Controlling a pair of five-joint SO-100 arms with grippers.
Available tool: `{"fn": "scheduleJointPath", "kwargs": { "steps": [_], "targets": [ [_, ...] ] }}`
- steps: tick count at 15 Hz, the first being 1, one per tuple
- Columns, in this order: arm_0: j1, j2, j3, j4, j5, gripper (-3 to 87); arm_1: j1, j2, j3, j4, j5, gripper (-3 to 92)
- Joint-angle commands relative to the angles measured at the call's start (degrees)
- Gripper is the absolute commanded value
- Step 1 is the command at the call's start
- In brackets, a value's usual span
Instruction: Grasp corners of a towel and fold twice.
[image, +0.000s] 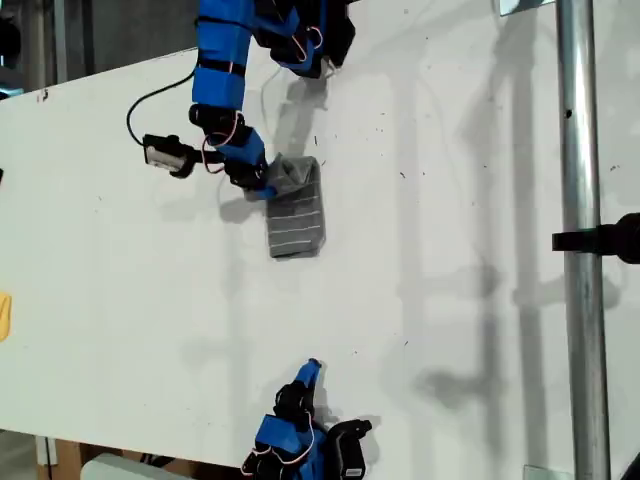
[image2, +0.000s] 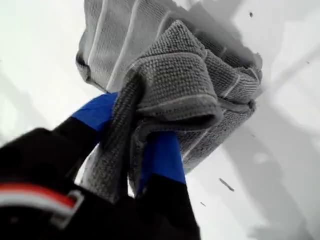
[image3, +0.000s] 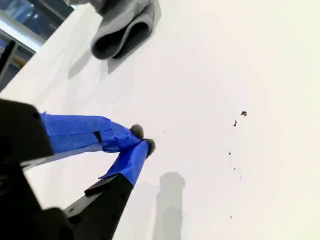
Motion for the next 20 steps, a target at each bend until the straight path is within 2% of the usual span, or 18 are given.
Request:
{"fn": "scheduleJointPath", "kwargs": {
  "steps": [1,3,5,7,8,10,11,12,13,14,16,17,18,19,20],
  "targets": [
    [-1.0,0.4,0.9,0.6,-0.6,-2.1,-2.2,-6.6,-21.7,-2.2,-3.7,35.1],
    [-1.7,0.4,1.0,3.8,-1.4,-2.2,-1.1,1.8,-25.3,-3.5,-5.8,29.8],
    [-1.9,0.4,1.0,6.1,-2.0,-2.6,1.4,11.3,-12.5,-1.9,-5.4,24.2],
    [-2.0,0.4,1.0,6.1,-1.4,-2.6,2.1,24.0,8.8,-1.8,-2.2,11.9],
    [-2.0,0.4,1.0,6.1,-0.4,-2.6,0.7,31.2,18.4,-1.6,-0.1,0.8],
    [-2.0,0.4,1.0,6.2,4.7,-2.6,-4.1,46.1,34.7,-0.2,5.2,-0.3],
    [-2.0,0.4,1.0,6.2,14.6,-2.6,-6.0,51.6,39.9,1.9,7.5,-0.3],
    [-1.9,0.4,1.0,6.2,29.0,-2.6,-6.3,55.1,44.0,2.5,8.3,-0.3],
    [-1.8,0.4,1.0,5.9,36.1,-2.5,-5.5,56.9,47.2,1.8,8.9,-0.3],
    [-1.8,0.4,1.0,6.1,35.2,-2.5,-5.5,57.6,50.2,1.8,10.5,-0.3],
    [-1.8,0.4,1.0,6.1,35.2,-2.5,-7.6,65.7,57.5,4.3,27.1,4.0],
    [-1.8,0.4,1.0,6.1,35.2,-2.5,-7.4,74.6,56.3,14.2,32.7,4.6],
    [-1.8,0.4,1.0,6.1,35.2,-2.5,-5.1,86.8,57.3,19.2,25.2,5.6],
    [-1.9,0.4,1.0,6.1,35.0,-2.5,-1.8,85.8,53.3,22.5,22.4,6.4],
    [-1.9,0.4,1.0,6.1,35.0,-2.5,1.5,86.8,53.3,23.0,16.3,6.6]
  ]
}}
